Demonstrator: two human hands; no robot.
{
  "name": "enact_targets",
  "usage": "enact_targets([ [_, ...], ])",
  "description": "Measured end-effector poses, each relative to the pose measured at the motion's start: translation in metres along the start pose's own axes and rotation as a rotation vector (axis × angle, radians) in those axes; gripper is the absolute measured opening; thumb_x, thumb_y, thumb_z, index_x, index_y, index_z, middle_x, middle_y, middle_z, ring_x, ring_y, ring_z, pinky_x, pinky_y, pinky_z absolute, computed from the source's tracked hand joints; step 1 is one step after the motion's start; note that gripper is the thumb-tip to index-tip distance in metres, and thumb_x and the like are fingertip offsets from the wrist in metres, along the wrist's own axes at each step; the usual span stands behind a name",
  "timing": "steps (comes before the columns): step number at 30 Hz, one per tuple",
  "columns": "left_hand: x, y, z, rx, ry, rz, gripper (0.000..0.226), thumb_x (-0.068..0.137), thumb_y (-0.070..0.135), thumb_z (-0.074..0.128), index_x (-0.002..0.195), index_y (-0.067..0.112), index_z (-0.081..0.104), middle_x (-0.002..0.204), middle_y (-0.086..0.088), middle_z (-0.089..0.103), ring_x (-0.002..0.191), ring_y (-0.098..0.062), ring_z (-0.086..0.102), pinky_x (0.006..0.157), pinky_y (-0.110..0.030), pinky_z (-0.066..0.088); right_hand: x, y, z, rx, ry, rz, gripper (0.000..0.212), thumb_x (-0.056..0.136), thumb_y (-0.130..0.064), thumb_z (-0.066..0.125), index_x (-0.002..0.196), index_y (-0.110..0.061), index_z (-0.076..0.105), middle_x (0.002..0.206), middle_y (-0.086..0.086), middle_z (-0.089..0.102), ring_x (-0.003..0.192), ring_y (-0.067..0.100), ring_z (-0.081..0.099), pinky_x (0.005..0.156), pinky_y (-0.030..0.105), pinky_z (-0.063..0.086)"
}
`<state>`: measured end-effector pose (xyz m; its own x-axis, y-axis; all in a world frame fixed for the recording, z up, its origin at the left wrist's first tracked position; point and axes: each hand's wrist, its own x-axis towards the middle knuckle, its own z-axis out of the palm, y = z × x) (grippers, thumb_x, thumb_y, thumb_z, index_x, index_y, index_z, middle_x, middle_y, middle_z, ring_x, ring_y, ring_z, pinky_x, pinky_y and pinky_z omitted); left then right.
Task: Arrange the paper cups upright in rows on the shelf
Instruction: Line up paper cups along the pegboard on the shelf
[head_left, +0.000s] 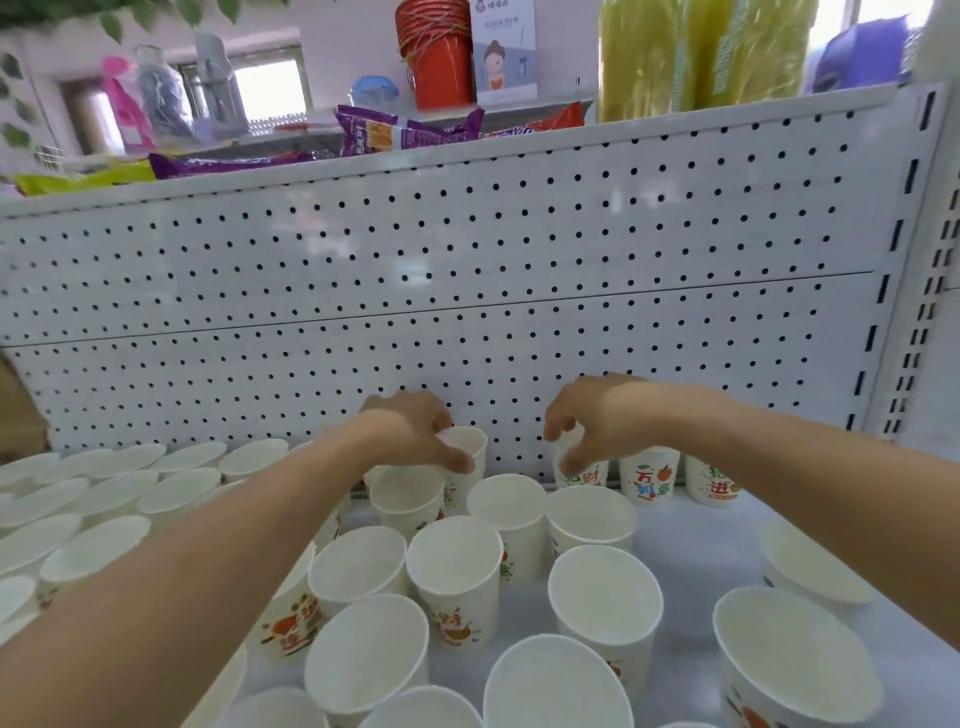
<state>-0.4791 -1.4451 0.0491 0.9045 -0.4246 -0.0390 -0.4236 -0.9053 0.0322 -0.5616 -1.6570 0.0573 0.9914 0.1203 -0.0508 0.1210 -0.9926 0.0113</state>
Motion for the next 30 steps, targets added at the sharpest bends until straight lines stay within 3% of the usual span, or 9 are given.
enact_targets([
  [3,0.007,0.006,0.004,0.010,0.037,0.016,0.063,0.069,0.073,0.065,0.114,0.028,0.063,0.113,0.008,0.066,0.103,-0.016,0.058,0.091,-0.034,0.035,0.003,0.002,0.003,-0.060,-0.048,0.036,0.034,0.081,-0.042,0.070,0.109,-0.024,0.065,0.107,-0.006,0.064,0.094,0.018,0.063,0.080,0.034,0.055],
  [5,0.010,0.014,0.006,0.020,0.060,0.029,0.059,0.069,0.075,0.062,0.097,0.023,0.066,0.095,0.006,0.068,0.089,-0.016,0.060,0.079,-0.032,0.033,0.004,0.002,0.006,-0.056,-0.024,0.042,0.017,0.083,-0.036,0.069,0.094,-0.023,0.067,0.097,-0.004,0.067,0.085,0.017,0.064,0.072,0.030,0.055],
  [8,0.013,0.029,0.009,0.056,0.095,0.035,0.058,0.070,0.077,0.058,0.072,0.020,0.054,0.065,0.005,0.054,0.063,-0.017,0.051,0.064,-0.031,0.031,0.004,0.002,0.007,-0.007,0.011,0.039,0.012,0.085,-0.029,0.068,0.076,-0.026,0.061,0.088,-0.004,0.067,0.078,0.016,0.063,0.068,0.029,0.052],
  [11,0.016,0.043,0.011,0.078,0.129,0.039,0.062,0.070,0.079,0.056,0.063,0.020,0.039,0.058,0.005,0.041,0.055,-0.017,0.040,0.062,-0.031,0.029,0.004,0.004,0.010,0.036,0.024,0.043,0.012,0.085,-0.026,0.069,0.075,-0.024,0.064,0.082,-0.005,0.066,0.076,0.016,0.063,0.068,0.028,0.052],
  [17,0.020,0.052,0.014,0.121,0.150,0.066,0.067,0.066,0.086,0.050,0.062,0.021,0.037,0.060,0.005,0.043,0.056,-0.016,0.040,0.071,-0.034,0.031,0.002,0.006,0.012,0.071,0.034,0.038,0.006,0.086,-0.027,0.068,0.084,-0.021,0.067,0.082,-0.010,0.061,0.081,0.016,0.064,0.072,0.030,0.053],
  [21,0.015,0.030,-0.007,-0.004,0.180,0.050,0.068,0.073,0.087,0.038,0.069,0.019,0.042,0.063,0.003,0.046,0.059,-0.018,0.046,0.061,-0.031,0.032,-0.001,0.006,0.008,0.050,0.064,0.034,0.018,0.088,-0.040,0.064,0.100,-0.027,0.065,0.095,-0.011,0.059,0.087,0.013,0.059,0.073,0.027,0.049],
  [24,0.011,-0.013,-0.025,-0.069,0.220,-0.001,0.056,0.080,0.078,0.045,0.073,0.022,0.047,0.067,0.003,0.046,0.059,-0.018,0.042,0.058,-0.028,0.031,-0.002,0.001,0.003,0.050,0.196,-0.023,0.024,0.090,-0.045,0.059,0.109,-0.031,0.063,0.101,-0.013,0.054,0.093,0.009,0.053,0.076,0.026,0.046],
  [27,0.003,-0.046,-0.020,-0.086,0.161,-0.035,0.042,0.080,0.069,0.056,0.084,0.028,0.059,0.082,0.007,0.059,0.071,-0.014,0.055,0.066,-0.028,0.042,0.004,-0.016,0.001,0.098,0.274,-0.127,0.022,0.092,-0.043,0.058,0.109,-0.032,0.065,0.099,-0.014,0.052,0.092,0.006,0.049,0.076,0.026,0.043],
  [30,-0.014,-0.051,-0.011,-0.203,0.168,0.128,0.030,0.084,0.056,0.063,0.092,0.028,0.070,0.090,0.014,0.067,0.084,-0.008,0.062,0.073,-0.026,0.051,0.011,-0.037,0.002,0.143,0.270,-0.213,0.019,0.093,-0.037,0.057,0.106,-0.030,0.068,0.097,-0.013,0.057,0.089,0.007,0.052,0.077,0.028,0.047],
])
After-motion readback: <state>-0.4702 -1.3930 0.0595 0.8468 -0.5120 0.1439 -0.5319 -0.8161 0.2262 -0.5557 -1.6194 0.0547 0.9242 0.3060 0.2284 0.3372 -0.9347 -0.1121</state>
